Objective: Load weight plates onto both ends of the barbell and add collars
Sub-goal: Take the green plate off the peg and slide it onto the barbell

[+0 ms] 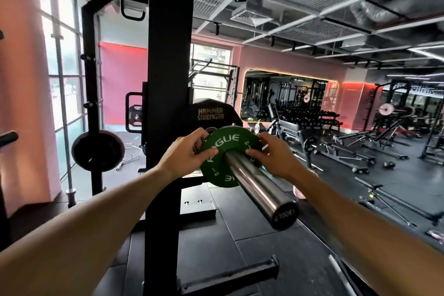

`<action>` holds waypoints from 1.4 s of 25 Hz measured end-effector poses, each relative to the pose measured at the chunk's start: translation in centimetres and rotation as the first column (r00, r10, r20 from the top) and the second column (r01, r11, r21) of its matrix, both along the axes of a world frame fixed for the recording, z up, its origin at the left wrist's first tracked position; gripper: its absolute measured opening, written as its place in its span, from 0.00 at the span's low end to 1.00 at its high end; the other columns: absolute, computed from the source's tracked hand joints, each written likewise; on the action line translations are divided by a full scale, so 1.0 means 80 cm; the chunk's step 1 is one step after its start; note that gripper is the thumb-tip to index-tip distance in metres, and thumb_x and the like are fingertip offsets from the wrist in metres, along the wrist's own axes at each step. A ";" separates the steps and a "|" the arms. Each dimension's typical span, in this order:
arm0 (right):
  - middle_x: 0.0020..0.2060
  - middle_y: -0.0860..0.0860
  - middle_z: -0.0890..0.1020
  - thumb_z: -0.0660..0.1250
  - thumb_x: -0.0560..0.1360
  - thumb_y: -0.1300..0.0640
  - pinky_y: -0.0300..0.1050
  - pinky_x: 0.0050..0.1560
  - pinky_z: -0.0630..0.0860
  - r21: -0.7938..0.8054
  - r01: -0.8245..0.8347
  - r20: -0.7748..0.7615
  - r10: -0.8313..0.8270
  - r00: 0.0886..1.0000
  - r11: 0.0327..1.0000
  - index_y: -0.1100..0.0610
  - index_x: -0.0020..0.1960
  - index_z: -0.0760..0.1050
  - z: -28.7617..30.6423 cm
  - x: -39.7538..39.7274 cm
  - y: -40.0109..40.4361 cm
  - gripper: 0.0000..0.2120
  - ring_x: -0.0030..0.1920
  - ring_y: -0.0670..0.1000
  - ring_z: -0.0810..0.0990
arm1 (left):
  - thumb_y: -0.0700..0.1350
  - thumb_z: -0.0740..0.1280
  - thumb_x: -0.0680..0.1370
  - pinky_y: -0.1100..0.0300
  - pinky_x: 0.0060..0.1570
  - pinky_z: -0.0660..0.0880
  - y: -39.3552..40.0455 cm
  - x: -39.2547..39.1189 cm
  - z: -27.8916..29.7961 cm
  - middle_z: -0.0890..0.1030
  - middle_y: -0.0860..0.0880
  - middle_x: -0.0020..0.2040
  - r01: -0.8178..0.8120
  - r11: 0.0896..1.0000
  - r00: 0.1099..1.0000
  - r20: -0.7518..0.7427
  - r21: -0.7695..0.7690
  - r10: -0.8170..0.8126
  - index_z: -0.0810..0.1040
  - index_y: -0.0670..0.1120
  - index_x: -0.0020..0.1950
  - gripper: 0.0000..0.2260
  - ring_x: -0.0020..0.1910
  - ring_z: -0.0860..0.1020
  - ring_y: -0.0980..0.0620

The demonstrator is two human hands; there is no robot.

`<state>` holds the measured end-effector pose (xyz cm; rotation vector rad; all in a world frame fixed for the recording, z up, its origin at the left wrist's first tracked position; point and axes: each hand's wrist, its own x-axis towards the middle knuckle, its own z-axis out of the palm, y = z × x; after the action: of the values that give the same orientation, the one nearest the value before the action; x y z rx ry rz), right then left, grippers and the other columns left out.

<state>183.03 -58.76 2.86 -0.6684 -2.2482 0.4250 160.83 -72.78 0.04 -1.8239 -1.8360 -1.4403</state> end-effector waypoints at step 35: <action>0.61 0.52 0.74 0.79 0.69 0.50 0.52 0.50 0.78 0.094 -0.050 -0.190 0.067 0.979 0.994 0.45 0.70 0.65 -0.019 -0.164 0.158 0.35 0.56 0.55 0.80 | 0.63 0.78 0.66 0.45 0.64 0.75 0.110 -0.099 0.026 0.70 0.47 0.70 -0.640 0.753 0.758 0.033 -0.152 0.651 0.63 0.53 0.79 0.45 0.70 0.71 0.43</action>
<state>169.92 -46.15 1.33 -0.4938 -2.0929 0.3984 152.94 -63.96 2.11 -0.9757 -2.3240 -1.1468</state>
